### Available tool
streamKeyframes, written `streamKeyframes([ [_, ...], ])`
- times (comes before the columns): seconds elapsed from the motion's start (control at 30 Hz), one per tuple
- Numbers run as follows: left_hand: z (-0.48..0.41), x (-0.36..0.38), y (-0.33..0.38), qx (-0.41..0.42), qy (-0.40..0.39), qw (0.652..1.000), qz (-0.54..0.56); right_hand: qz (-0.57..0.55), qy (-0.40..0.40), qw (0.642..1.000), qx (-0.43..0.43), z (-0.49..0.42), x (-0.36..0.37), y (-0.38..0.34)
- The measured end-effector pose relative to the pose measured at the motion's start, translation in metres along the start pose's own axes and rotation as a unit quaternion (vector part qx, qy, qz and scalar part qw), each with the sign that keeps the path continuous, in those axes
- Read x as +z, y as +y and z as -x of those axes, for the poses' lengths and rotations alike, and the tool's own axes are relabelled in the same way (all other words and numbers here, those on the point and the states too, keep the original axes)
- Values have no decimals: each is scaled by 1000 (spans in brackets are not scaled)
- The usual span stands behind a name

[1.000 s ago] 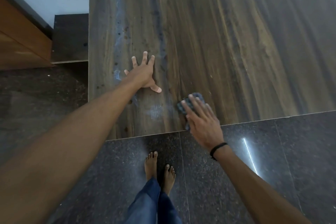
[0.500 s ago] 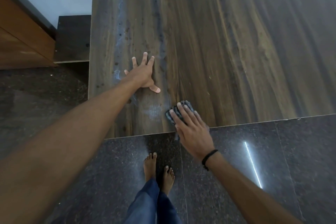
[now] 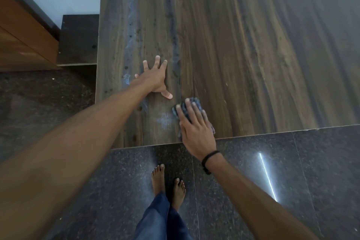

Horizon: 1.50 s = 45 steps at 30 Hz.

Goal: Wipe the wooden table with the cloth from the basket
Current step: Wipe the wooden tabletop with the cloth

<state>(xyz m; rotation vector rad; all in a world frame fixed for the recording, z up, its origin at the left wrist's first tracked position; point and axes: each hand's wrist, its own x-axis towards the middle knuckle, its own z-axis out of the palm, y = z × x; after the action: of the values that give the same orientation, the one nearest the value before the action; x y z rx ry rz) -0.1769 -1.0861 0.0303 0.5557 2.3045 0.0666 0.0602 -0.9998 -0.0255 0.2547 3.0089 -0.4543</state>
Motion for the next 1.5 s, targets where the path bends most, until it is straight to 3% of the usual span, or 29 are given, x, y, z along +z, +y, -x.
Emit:
streamKeyframes([
  [0.07,-3,-16,-7,1,-2,1000,-14,8,-6,999,-46,-6,-7,19],
  [0.17,-8,-38,-24,-29,-4,999,-32,-20,29,992,119,-31,-14,28],
  [0.2,-11,-40,-31,-36,-7,999,-34,-18,28,992,122,-31,-11,19],
  [0.3,-17,-37,-48,-40,-15,998,-40,25,-17,992,-125,-9,-1,9],
  [0.33,-17,-35,-51,-37,-13,999,-35,31,-20,986,-161,-13,-6,20],
  [0.37,-17,-34,-52,-33,-7,999,-27,38,-10,988,-147,-25,-10,31],
  [0.47,-16,-34,-51,-27,-4,1000,-2,-7,44,995,88,-65,-14,27],
  [0.5,-16,-32,-52,-23,-3,1000,3,-8,56,991,120,-67,-10,15],
  [0.63,-17,-31,-54,-17,-7,1000,7,30,12,995,-95,-57,-8,11],
  [0.67,-16,-31,-53,-16,-7,1000,11,36,16,995,-92,-67,-13,19],
  [0.77,-17,-35,-52,-21,-19,999,22,-1,41,995,89,-105,-18,16],
  [0.8,-16,-35,-51,-20,-19,999,25,2,41,993,108,-110,-17,6],
  [0.93,-13,-37,-51,-22,-19,999,21,28,-1,999,-30,-112,-17,10],
  [1.07,-14,-36,-51,-22,-26,999,26,-9,33,993,115,-153,-26,12],
  [1.1,-15,-35,-50,-19,-26,999,26,-2,24,995,101,-156,-24,5],
  [1.2,-16,-34,-50,-17,-20,999,19,33,-8,998,-52,-150,-24,7],
  [1.23,-16,-35,-51,-18,-19,999,20,40,-2,997,-59,-156,-28,13],
  [1.37,-19,-35,-53,-21,-31,999,16,8,37,995,89,-190,-29,6],
  [1.5,-34,-61,-47,-31,-24,999,10,26,12,998,-64,-192,-27,17],
])
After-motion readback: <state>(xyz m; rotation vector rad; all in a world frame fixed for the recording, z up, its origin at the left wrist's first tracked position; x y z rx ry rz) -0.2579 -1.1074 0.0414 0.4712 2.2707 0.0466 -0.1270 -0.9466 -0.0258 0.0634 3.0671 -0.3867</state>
